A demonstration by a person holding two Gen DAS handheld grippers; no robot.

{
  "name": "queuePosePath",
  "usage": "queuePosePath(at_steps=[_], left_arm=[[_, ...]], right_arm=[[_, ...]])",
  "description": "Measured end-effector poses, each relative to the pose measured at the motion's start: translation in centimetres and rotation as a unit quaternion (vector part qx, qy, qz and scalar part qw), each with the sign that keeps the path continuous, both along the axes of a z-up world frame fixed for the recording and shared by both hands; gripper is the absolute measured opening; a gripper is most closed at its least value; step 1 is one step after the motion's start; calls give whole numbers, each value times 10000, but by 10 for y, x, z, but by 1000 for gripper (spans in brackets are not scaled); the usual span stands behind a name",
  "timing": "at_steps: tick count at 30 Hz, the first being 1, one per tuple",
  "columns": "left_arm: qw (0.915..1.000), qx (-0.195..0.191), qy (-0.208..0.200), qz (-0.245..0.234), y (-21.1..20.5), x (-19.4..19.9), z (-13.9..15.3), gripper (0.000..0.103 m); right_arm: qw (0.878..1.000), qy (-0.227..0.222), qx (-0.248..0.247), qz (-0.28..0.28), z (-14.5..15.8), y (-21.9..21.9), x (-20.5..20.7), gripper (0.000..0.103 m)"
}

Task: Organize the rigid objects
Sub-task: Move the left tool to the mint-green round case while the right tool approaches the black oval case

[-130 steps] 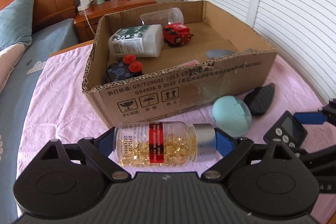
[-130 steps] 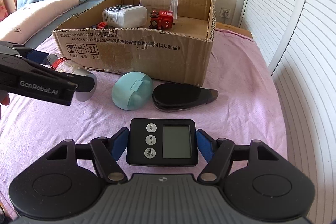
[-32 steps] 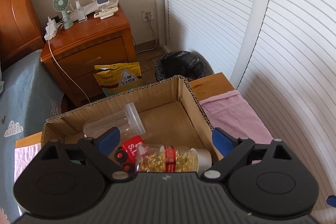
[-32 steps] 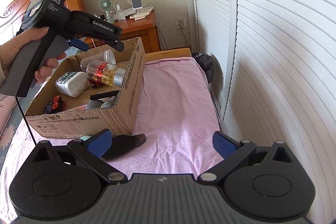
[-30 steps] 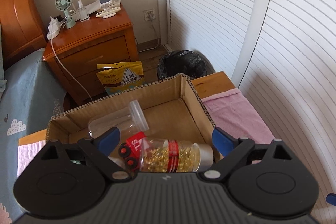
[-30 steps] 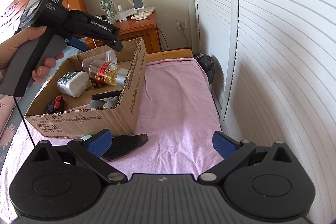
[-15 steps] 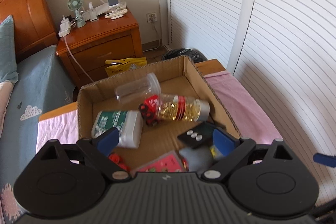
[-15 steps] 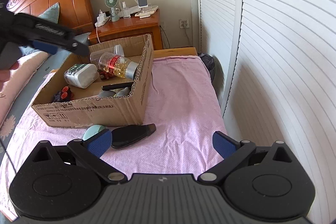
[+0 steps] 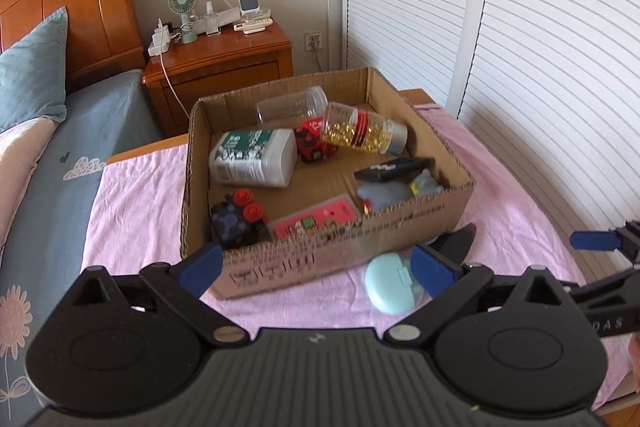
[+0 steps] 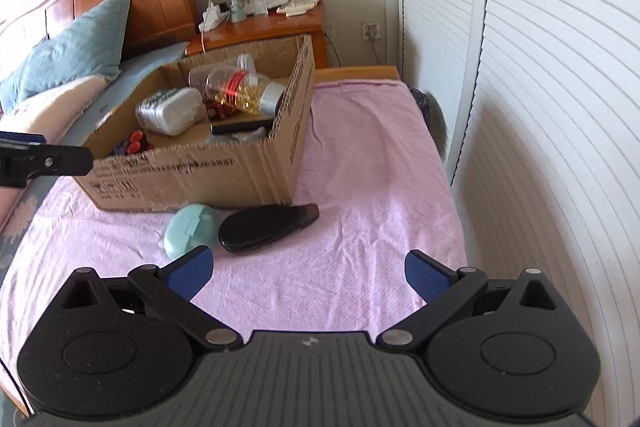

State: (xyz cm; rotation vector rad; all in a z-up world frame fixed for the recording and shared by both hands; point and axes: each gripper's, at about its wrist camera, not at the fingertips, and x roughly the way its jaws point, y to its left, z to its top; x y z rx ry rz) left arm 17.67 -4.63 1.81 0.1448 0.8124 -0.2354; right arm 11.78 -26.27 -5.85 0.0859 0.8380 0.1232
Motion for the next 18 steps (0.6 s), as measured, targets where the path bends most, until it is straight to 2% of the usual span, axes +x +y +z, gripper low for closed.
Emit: queuePosePath(at_steps=[4,8,13,18], left_arm=[[9997,-134,212,-12,-4,-8,-18,100],[9997,-52,219,82,-15,-11,-36,100],[9986,-348,381,143,-24,-8,-53,100],[9990,-226,379,103,-41,-3,-67,100]], right_arm=[[9999,100,-88,-23,-7,3,-1,103],[9998,60,-169,-42,-12,4,-5,103],[9992,210,-329,-53,-24,3,-6,103],[9989,268,-385,17,-32,5,-8,103]])
